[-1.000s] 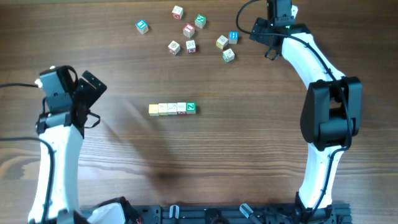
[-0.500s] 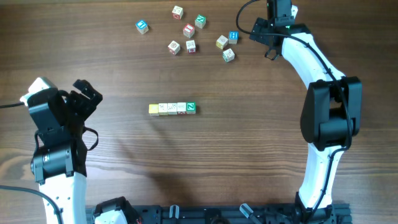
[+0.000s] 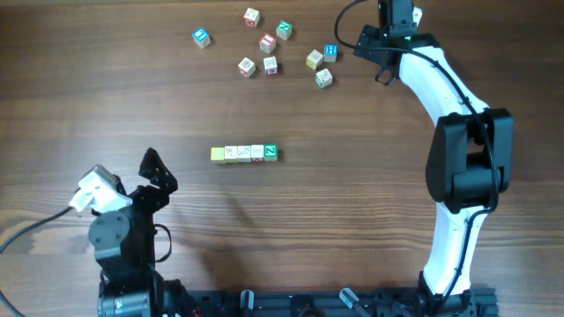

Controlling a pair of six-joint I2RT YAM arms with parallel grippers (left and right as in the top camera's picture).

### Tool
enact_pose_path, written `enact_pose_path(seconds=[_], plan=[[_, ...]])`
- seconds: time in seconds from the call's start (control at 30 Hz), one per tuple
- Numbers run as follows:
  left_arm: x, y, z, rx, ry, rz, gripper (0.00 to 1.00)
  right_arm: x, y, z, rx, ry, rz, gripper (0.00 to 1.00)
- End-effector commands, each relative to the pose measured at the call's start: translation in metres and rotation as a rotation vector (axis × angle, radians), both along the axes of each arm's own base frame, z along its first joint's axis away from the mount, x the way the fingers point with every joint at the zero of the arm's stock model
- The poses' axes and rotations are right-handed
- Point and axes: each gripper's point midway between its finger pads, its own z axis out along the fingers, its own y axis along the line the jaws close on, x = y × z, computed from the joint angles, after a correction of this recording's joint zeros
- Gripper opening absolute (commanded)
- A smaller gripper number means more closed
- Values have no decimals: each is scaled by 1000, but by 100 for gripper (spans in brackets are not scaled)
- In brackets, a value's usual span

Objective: Form a horizontal line

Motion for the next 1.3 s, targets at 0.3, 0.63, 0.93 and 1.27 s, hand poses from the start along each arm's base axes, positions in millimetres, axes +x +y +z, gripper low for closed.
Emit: enact_pose_path(seconds=[0.3,0.63,0.93,1.27], plan=[[3,-4,31,22,-160,-17,100,1,1,-4,-16,5,8,100],[-8,-7,110,87,-629,-19,100,1,1,-4,-16,5,8,100],[-3,-6,64,83,-577,-19,100,1,1,-4,-16,5,8,100],[1,-9,46,69,-500,-33,100,1,1,-4,-16,5,8,100]])
